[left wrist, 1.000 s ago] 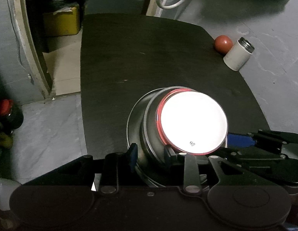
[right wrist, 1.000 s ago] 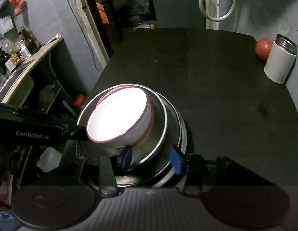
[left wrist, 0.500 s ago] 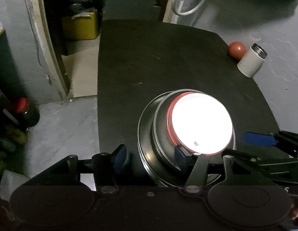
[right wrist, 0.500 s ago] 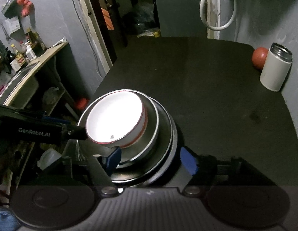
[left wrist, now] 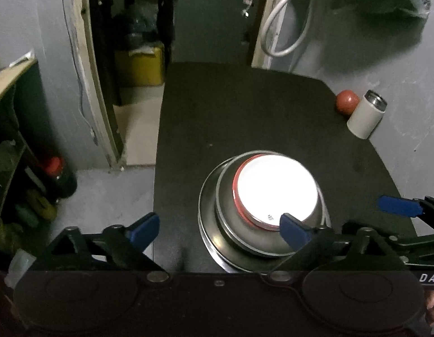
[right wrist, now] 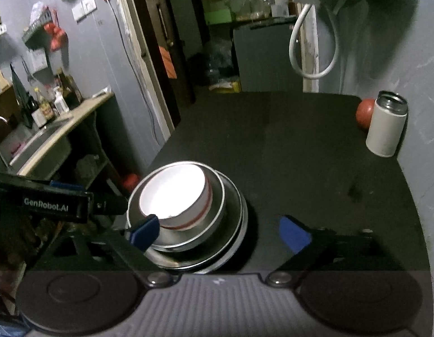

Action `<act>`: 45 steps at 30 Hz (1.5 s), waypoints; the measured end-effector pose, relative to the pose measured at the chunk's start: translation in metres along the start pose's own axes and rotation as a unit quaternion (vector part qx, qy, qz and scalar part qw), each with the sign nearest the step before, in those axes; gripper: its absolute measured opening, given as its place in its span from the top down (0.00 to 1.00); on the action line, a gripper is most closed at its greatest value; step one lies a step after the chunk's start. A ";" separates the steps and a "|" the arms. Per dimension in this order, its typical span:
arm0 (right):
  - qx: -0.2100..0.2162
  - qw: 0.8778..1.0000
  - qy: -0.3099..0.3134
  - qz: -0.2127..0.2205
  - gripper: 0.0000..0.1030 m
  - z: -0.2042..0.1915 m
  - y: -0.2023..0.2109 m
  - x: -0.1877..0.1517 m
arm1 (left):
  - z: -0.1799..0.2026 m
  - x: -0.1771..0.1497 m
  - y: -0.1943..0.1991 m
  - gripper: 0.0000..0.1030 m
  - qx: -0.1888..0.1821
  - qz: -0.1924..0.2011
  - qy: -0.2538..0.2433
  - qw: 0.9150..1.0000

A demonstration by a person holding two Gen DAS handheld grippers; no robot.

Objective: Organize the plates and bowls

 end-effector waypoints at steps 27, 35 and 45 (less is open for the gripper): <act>-0.115 0.988 -0.049 0.096 0.00 -0.034 0.086 -0.011 | -0.014 -0.014 0.084 0.01 -0.052 0.089 -0.014 0.995; -0.136 0.982 -0.045 0.121 0.00 -0.065 0.119 -0.022 | -0.027 -0.027 0.123 0.01 -0.074 0.109 -0.028 0.991; -0.155 0.978 -0.040 0.135 0.00 -0.090 0.147 -0.033 | -0.045 -0.042 0.156 0.01 -0.076 0.128 -0.029 0.988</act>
Point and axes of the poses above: each gripper's, at about its wrist camera, not at the fingertips, and y roughly against the way its jaws point, z to its right, x to its top, the point moved 9 cm from there along -y, roughly the way its jaws point, and after that the axes turned 14 degrees about z, right-handed, at the moved point
